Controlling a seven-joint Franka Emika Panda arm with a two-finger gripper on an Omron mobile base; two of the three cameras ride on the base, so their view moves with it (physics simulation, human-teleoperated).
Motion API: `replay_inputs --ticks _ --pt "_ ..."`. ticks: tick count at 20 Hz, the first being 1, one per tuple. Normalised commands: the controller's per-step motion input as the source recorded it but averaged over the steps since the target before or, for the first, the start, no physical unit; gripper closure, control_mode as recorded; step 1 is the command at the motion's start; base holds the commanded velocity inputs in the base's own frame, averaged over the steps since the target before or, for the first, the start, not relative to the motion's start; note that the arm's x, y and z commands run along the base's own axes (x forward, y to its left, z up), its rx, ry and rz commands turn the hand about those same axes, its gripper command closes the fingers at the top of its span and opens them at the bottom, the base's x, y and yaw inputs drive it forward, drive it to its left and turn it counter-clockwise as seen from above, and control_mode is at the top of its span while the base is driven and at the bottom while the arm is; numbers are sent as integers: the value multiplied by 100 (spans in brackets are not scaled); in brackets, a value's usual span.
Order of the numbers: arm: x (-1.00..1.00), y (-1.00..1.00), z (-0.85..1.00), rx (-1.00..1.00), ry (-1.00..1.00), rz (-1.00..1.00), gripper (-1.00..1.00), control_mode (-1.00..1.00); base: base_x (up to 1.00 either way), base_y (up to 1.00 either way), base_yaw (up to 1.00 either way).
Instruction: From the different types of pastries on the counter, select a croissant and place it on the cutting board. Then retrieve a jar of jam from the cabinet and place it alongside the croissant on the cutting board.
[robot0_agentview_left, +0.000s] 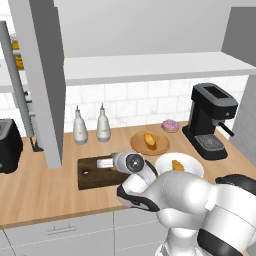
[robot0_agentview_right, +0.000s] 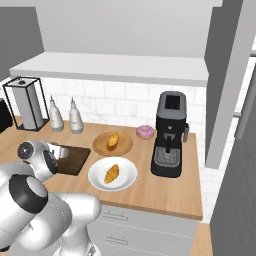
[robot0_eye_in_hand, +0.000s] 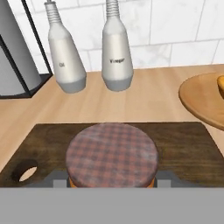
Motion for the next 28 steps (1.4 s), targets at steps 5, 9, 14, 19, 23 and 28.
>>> replay_inputs --ticks 5,9,14,19,23,28 --pt "0 0 -44 0 0 0 100 -100 0 0 0" --pt "4 0 -29 0 0 0 100 -100 0 0 0" --pt "17 0 -21 0 -1 0 100 -100 0 0 0" --pt "23 0 -25 0 -2 0 100 -100 0 0 0" --pt "14 0 -37 0 -4 1 100 -100 0 0 0" --pt "2 0 -61 0 -3 1 100 -100 0 0 0"
